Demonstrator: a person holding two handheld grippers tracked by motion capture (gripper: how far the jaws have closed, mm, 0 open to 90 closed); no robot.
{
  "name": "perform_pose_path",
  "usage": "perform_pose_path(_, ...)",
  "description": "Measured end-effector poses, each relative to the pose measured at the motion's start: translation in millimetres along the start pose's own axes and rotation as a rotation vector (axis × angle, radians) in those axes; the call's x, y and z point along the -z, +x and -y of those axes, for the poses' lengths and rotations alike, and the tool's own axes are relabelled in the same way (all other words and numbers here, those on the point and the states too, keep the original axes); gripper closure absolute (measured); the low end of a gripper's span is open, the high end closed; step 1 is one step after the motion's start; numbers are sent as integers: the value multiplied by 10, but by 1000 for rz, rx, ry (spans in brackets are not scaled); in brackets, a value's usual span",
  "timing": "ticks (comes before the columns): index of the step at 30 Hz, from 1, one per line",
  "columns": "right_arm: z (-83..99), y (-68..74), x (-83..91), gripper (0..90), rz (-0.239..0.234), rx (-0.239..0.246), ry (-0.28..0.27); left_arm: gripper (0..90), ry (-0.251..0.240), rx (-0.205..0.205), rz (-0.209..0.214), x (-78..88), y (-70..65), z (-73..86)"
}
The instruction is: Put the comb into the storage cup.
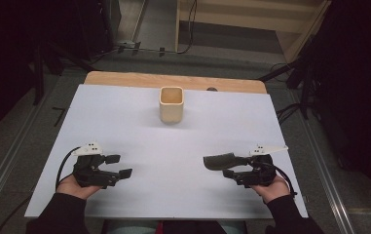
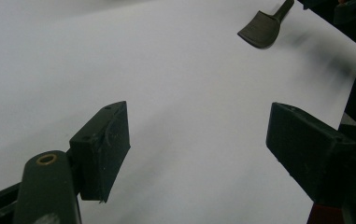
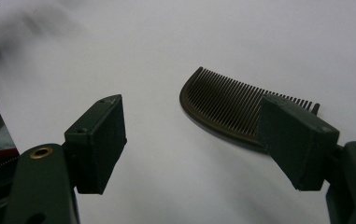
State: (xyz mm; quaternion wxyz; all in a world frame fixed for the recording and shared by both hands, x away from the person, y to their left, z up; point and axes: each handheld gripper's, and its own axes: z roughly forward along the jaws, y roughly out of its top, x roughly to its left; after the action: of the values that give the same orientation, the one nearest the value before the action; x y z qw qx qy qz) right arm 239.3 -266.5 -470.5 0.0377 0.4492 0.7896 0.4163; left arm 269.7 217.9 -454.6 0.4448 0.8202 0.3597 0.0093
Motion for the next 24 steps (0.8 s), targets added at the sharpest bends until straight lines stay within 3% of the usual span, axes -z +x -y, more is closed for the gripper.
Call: perform_pose_path(24,-10,25,-28,239,-6,36,33,232,13,6,4,4,-17,16)
